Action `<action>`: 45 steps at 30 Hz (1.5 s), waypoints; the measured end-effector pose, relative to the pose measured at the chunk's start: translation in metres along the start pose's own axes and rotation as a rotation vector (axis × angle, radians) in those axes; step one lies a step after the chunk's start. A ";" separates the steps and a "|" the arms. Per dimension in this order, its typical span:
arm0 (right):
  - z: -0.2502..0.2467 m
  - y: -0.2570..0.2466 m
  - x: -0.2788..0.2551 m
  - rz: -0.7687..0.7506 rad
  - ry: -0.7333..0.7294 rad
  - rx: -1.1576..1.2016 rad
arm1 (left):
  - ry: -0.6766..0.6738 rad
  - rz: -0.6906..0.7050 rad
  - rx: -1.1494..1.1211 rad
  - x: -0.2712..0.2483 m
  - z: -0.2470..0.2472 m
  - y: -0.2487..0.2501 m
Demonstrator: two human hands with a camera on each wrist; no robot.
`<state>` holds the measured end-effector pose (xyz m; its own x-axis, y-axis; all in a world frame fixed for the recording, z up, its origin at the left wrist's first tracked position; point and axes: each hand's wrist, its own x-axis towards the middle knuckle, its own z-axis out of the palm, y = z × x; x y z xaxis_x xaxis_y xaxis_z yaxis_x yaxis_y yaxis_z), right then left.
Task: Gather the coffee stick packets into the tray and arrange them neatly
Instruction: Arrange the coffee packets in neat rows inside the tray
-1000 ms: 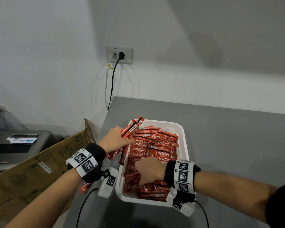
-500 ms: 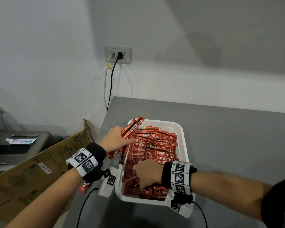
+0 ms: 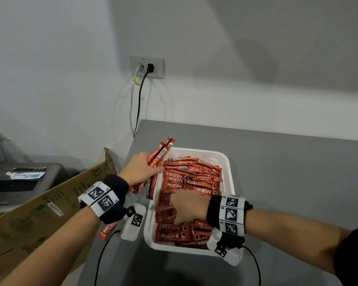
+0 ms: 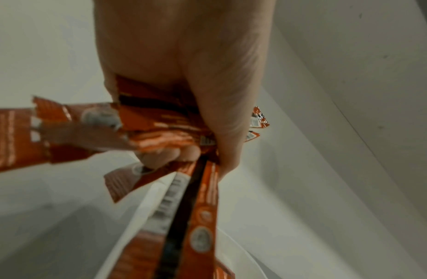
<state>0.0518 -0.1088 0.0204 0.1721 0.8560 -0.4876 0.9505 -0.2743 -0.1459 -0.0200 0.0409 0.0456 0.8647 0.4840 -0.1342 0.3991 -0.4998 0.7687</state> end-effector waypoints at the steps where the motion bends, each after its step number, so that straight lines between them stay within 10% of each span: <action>1: -0.008 0.001 -0.001 0.004 0.055 0.028 | 0.039 -0.014 -0.012 0.001 -0.005 -0.001; 6: -0.030 -0.011 0.001 -0.110 0.378 0.114 | 0.131 -0.025 -0.047 0.006 -0.024 0.002; 20: -0.007 0.000 0.009 -0.106 0.359 0.266 | -0.181 -0.510 0.515 -0.042 -0.011 -0.093; 34: 0.008 0.024 -0.007 -0.023 0.311 0.388 | -0.133 -0.357 0.606 -0.046 -0.038 -0.068; 40: 0.012 0.026 -0.003 -0.014 0.296 0.407 | -0.424 -0.297 0.675 -0.076 -0.037 -0.081; 45: 0.012 0.012 -0.005 -0.110 0.281 0.411 | -0.088 -0.307 0.569 -0.077 -0.047 -0.086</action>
<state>0.0593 -0.1219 0.0112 0.1930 0.9589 -0.2080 0.7966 -0.2769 -0.5374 -0.1350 0.0806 0.0194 0.6976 0.6169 -0.3644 0.7104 -0.6618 0.2395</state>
